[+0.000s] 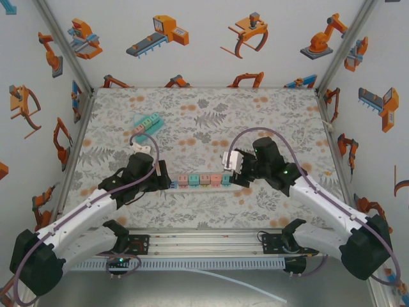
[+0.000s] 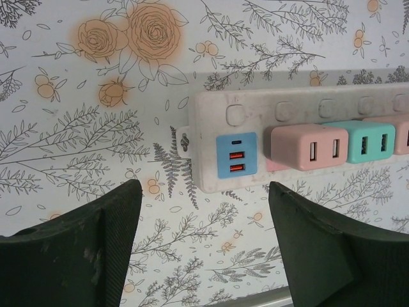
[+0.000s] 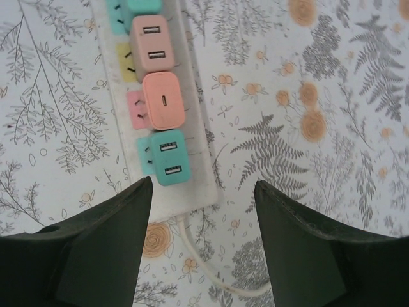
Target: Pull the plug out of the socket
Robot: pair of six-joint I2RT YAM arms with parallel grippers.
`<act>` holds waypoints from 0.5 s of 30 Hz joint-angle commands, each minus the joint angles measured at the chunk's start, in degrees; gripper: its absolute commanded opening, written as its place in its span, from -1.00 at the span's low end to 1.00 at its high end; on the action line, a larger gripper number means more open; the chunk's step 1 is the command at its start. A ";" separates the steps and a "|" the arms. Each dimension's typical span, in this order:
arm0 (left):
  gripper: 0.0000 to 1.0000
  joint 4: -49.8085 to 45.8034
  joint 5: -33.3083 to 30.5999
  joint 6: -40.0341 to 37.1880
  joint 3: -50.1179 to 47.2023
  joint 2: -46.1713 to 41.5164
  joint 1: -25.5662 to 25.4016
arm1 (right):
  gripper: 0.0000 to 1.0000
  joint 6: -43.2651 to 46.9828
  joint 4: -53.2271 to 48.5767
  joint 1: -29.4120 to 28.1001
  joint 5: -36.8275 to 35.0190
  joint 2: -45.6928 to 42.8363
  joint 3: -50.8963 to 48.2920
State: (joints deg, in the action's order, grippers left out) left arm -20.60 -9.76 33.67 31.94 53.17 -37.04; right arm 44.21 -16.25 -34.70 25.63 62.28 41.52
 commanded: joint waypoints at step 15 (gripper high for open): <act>0.51 3.16 2.90 -1.52 -1.24 7.62 0.01 | -0.24 8.35 3.91 -2.57 4.95 14.78 1.44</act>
State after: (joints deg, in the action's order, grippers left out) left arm -18.46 -8.08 33.19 30.98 58.74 -37.04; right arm 51.77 -13.56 -36.62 30.22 76.05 41.58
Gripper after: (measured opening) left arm 0.754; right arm 0.415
